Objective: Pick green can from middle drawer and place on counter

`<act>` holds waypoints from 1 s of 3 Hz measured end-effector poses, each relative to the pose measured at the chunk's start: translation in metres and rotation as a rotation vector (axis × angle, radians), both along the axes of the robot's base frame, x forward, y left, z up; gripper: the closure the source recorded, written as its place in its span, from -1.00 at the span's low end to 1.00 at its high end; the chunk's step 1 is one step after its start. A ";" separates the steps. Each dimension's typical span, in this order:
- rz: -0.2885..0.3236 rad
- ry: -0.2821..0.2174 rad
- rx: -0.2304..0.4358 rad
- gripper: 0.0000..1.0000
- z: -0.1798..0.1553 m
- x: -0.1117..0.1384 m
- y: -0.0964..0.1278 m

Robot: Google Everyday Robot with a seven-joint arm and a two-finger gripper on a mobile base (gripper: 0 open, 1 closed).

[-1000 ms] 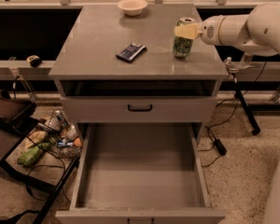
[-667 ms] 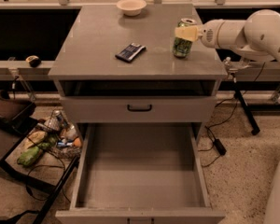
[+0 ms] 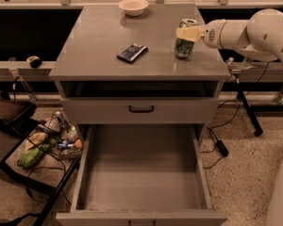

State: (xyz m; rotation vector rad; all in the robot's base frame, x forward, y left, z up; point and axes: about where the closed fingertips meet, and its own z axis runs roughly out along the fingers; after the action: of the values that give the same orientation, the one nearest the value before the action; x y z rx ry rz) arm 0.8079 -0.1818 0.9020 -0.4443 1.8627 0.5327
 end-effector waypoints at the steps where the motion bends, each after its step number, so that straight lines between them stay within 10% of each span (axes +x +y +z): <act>1: 0.000 0.000 0.000 -0.32 0.000 0.000 0.000; 3: 0.000 0.000 0.000 -1.00 0.000 0.000 0.000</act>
Offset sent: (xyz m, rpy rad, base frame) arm 0.0000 0.0000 0.0000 0.0000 0.0000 0.0000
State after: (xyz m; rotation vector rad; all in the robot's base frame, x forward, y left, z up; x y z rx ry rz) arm 0.8079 -0.1817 0.9019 -0.4444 1.8627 0.5329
